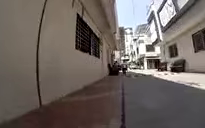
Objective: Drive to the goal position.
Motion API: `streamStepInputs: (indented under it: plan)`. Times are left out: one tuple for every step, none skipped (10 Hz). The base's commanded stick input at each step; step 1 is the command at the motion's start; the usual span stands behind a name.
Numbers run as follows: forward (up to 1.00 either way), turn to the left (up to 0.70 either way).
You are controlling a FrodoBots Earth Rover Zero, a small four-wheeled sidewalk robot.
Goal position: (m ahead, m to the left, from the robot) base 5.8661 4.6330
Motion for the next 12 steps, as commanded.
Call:
streamStepInputs:
  plan:
    - [0.85,0.00]
    - [0.85,0.00]
    - [0.85,0.00]
    - [0.85,0.00]
    - [0.85,0.00]
    - [0.85,0.00]
    - [0.85,0.00]
    - [0.85,0.00]
    - [0.85,0.00]
    - [0.85,0.00]
    - [0.85,0.00]
    - [0.85,-0.05]
